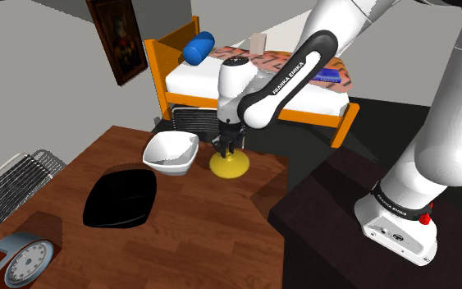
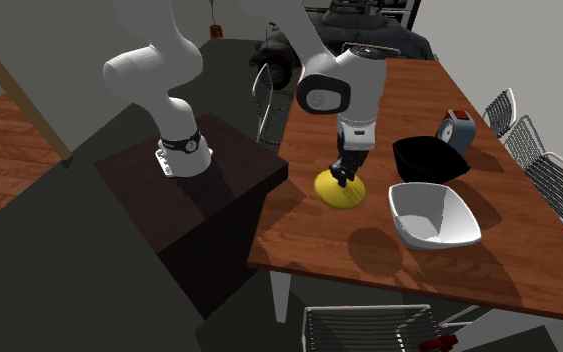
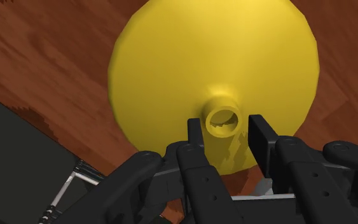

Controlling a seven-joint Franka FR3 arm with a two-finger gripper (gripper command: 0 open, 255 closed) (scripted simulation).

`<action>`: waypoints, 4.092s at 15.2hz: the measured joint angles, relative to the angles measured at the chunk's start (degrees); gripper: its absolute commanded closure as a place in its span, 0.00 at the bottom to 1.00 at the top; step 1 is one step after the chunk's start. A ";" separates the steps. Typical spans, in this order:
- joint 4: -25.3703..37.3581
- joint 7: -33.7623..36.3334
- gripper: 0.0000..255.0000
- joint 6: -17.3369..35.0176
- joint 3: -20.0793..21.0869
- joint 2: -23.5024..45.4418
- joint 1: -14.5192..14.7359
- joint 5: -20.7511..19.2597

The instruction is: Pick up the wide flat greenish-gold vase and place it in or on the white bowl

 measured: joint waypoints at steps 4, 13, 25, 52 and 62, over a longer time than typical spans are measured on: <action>0.21 -1.65 1.00 -2.66 0.92 -2.69 -0.77 2.14; 1.73 -4.46 1.00 -9.14 2.18 -8.15 -1.57 6.20; 22.53 -1.28 1.00 -19.89 1.60 2.87 0.83 1.50; 78.15 -0.64 1.00 -38.30 -2.91 40.68 12.58 -6.03; 76.37 -0.27 1.00 -34.30 -3.33 42.94 12.52 -6.54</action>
